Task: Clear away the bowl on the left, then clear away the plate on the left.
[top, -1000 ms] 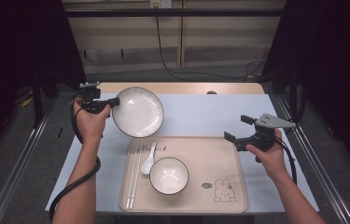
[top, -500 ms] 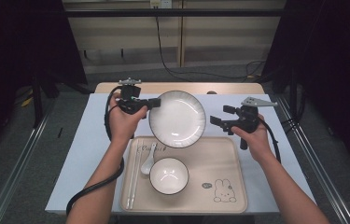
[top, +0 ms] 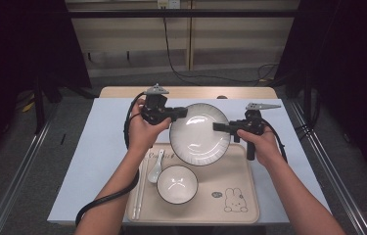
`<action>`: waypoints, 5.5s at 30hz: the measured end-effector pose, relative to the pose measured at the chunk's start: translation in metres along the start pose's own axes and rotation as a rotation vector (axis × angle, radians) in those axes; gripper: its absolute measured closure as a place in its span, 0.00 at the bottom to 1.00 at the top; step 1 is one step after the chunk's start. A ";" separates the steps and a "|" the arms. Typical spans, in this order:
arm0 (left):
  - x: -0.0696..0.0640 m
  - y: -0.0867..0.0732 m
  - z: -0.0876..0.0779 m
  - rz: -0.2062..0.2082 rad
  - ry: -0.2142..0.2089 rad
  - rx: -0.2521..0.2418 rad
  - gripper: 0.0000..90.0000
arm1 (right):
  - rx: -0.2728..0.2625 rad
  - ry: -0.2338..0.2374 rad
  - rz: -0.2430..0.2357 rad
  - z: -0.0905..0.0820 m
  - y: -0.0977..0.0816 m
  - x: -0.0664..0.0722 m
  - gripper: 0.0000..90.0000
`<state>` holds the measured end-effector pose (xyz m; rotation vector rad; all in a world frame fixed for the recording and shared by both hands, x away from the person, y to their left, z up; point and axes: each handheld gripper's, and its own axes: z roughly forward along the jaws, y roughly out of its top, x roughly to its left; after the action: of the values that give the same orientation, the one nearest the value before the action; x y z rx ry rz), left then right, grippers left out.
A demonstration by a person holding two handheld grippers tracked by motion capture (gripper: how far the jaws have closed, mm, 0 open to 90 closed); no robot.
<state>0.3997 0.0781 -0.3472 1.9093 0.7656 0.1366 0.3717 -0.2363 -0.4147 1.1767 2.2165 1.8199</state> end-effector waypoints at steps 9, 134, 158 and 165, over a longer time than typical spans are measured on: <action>0.004 -0.004 0.004 0.036 -0.038 0.002 0.87 | 0.062 -0.101 -0.134 -0.014 0.019 0.023 0.90; 0.054 -0.098 -0.092 -0.032 0.162 -0.069 0.02 | 0.155 -0.286 -0.004 -0.049 -0.025 0.006 0.91; 0.055 -0.100 -0.090 -0.026 0.168 -0.052 0.03 | 0.156 -0.288 -0.006 -0.042 -0.034 0.005 0.90; 0.055 -0.100 -0.090 -0.028 0.171 -0.050 0.03 | 0.157 -0.295 -0.020 -0.043 -0.038 0.005 0.89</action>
<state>0.3613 0.2064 -0.4034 1.8557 0.8947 0.3022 0.3284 -0.2698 -0.4315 1.3434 2.2192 1.3784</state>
